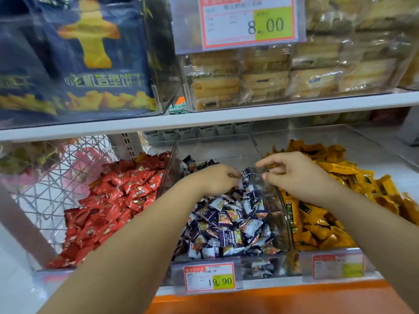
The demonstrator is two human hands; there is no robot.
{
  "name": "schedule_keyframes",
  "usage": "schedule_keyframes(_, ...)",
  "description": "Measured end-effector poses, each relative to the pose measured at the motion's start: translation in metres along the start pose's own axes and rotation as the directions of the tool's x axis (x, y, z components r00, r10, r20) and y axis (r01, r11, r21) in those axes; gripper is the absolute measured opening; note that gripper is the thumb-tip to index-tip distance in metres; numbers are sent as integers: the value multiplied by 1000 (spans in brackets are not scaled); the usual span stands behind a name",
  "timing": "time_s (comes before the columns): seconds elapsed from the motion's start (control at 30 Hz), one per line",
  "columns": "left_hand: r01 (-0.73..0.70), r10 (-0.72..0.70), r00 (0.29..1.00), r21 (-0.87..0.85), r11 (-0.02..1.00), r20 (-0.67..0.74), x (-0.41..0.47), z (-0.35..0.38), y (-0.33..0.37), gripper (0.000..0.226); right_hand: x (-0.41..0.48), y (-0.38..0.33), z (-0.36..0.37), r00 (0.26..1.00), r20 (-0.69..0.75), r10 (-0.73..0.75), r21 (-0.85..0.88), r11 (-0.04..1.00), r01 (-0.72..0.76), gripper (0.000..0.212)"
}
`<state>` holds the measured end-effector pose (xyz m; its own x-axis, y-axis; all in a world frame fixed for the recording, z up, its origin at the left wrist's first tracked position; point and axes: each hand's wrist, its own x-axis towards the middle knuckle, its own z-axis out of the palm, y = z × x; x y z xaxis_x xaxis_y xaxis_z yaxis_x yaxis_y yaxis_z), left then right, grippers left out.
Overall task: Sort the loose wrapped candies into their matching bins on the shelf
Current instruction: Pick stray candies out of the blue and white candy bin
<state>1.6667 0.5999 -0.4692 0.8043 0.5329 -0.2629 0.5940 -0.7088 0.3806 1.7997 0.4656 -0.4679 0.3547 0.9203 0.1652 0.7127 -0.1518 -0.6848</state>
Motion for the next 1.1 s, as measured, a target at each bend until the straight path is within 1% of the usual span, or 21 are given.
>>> schedule_keyframes(0.07, 86, -93, 992, 77, 993, 88, 23, 6, -3, 40, 1, 3, 1, 1000, -2, -6, 8, 1000, 6, 28)
schedule_keyframes(0.1, 123, -131, 985, 71, 990, 109, 32, 9, -4, 41, 1, 4, 1, 1000, -3, -11, 10, 1000, 11, 28)
schedule_keyframes(0.17, 174, -172, 975, -2, 985, 144, 44, 14, -1, 42, 2, 7, 1, 1000, 0, -24, 12, 1000, 24, 27)
schedule_keyframes(0.23, 188, -176, 968, -52, 981, 180, 50, 18, 4, 36, 3, 8, 1, 999, 5, -36, 8, 999, 36, 26)
schedule_keyframes(0.33, 228, -190, 955, -155, 961, 227, 55, 23, 12, 52, 3, 10, -1, 999, 4, -48, 9, 999, 48, 26)
schedule_keyframes(0.43, 285, -251, 934, -106, 953, 256, 63, 25, 10, 65, 2, 11, -2, 998, 13, -57, 12, 998, 57, 26)
schedule_keyframes(0.57, 284, -281, 933, 21, 959, 224, 67, 23, 4, 52, 2, 12, -2, 997, 20, -73, 16, 997, 73, 27)
schedule_keyframes(0.73, 195, -229, 933, 145, 970, 276, 69, 31, 7, 47, 3, 15, -2, 997, 25, -72, 17, 997, 71, 26)
schedule_keyframes(0.77, 190, -223, 936, 141, 972, 273, 68, 32, 8, 46, 3, 15, -1, 997, 26, -71, 16, 997, 71, 26)
schedule_keyframes(0.9, 200, -207, 943, 54, 978, 262, 65, 29, 7, 47, 4, 13, -1, 998, 18, -67, 12, 998, 67, 27)
schedule_keyframes(1.0, 232, -198, 941, -96, 968, 275, 58, 28, 6, 53, 4, 10, -2, 998, 16, -60, 6, 998, 60, 27)
schedule_keyframes(1.1, 282, -204, 927, -227, 932, 316, 50, 26, 4, 60, 3, 8, -2, 999, 14, -51, 3, 999, 51, 26)
